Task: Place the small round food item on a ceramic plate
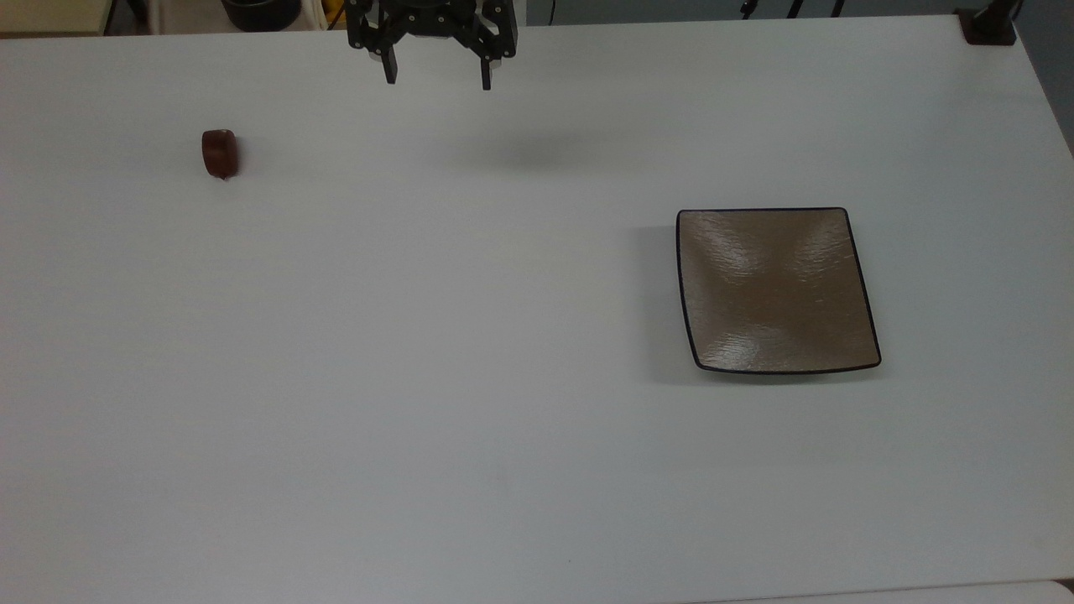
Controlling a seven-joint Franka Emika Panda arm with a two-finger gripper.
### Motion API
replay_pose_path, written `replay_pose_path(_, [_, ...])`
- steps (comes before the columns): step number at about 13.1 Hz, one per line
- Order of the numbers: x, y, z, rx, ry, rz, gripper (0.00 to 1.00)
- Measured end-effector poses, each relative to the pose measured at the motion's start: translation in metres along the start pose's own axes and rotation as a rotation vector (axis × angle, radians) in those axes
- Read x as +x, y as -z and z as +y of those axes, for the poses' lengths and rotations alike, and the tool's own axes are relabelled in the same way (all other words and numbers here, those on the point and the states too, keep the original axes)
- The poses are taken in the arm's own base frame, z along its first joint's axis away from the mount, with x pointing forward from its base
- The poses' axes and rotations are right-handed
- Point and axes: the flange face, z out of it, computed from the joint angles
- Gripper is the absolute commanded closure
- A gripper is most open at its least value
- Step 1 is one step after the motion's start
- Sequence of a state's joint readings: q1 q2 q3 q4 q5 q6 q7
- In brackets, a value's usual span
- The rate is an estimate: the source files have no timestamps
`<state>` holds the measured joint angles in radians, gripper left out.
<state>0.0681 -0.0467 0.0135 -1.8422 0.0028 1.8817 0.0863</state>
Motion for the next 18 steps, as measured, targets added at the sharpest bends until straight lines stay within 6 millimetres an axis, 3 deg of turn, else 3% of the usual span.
replay_pose_path(14, [-0.003,0.000,-0.007,0.000,0.014,-0.012,0.00])
replay_pose_path(18, [-0.004,0.007,0.008,-0.002,-0.014,0.001,0.00])
